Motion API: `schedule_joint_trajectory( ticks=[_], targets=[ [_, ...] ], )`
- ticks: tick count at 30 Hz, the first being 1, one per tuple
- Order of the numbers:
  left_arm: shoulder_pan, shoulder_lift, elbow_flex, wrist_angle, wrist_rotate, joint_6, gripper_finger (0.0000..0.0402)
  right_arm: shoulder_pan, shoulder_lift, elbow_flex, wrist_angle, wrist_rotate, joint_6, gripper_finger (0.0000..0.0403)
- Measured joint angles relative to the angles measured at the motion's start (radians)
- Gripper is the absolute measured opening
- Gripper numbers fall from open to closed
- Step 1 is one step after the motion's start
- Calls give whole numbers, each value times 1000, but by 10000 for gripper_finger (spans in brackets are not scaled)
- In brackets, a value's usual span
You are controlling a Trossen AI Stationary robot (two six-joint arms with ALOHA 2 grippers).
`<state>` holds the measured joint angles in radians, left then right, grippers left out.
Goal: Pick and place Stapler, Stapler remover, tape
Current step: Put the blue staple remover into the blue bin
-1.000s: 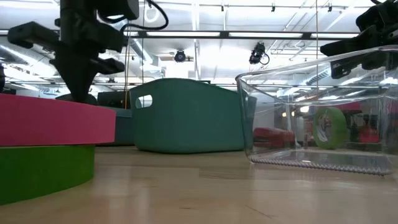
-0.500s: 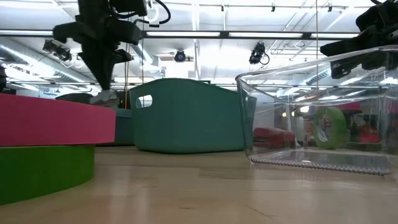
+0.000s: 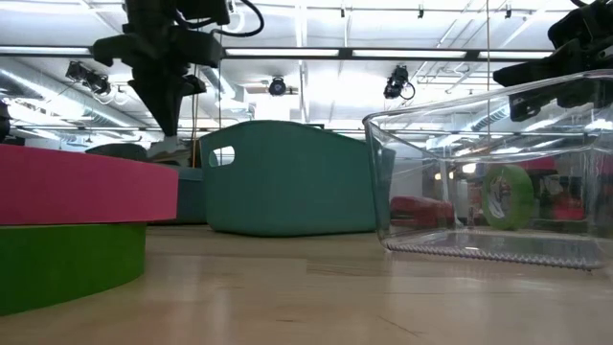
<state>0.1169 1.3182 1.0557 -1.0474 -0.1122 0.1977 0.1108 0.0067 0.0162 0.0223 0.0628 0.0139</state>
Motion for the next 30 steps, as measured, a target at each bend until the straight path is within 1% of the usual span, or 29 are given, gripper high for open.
schedule_joint_trajectory(
  ticks=[9, 26, 30],
  targets=[
    [0, 0, 0, 53, 0, -5, 0, 0, 0, 0, 0, 0, 0, 15],
    [0, 1, 0, 55, 1, -30, 0, 0, 0, 0, 0, 0, -3, 15],
    [0, 2, 17, 53, 0, -30, 0, 0, 0, 0, 0, 0, -3, 15]
  ],
)
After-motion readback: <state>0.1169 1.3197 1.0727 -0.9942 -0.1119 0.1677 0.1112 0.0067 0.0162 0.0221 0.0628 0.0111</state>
